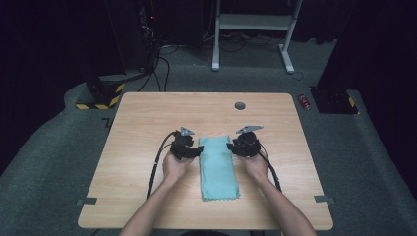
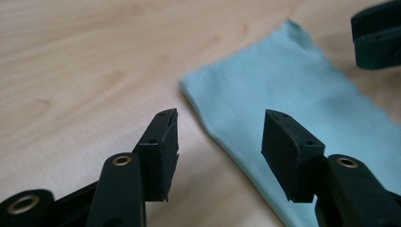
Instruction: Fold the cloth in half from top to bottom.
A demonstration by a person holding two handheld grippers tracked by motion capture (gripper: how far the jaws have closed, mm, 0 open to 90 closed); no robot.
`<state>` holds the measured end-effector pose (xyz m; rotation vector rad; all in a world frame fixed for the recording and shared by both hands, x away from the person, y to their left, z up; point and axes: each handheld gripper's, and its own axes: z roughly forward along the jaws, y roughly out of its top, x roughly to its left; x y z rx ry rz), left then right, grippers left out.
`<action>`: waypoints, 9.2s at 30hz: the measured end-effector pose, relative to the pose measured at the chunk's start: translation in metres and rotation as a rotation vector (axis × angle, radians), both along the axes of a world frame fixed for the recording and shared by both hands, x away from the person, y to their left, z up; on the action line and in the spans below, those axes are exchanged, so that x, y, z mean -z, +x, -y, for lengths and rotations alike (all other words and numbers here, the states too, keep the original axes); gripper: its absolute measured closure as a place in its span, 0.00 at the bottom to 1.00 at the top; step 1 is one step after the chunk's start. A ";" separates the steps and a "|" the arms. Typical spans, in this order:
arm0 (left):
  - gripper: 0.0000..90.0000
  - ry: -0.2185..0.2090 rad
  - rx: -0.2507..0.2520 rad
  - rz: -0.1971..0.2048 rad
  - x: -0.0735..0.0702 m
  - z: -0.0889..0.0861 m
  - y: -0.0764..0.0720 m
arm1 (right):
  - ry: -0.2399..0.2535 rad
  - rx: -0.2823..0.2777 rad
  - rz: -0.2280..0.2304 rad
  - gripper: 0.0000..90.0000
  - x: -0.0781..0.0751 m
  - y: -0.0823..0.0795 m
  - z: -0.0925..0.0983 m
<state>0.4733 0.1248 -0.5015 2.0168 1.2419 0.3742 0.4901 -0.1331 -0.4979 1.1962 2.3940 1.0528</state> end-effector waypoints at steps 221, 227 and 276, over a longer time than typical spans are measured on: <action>0.99 -0.074 0.354 0.098 0.003 -0.003 -0.099 | 0.042 -0.316 0.091 1.00 0.011 -0.108 0.023; 0.99 -0.077 0.349 0.089 0.007 -0.002 -0.103 | 0.035 -0.321 0.091 1.00 0.014 -0.113 0.023; 0.72 -0.037 0.319 0.052 0.011 0.016 -0.103 | 0.038 -0.270 0.036 0.88 0.015 -0.111 0.015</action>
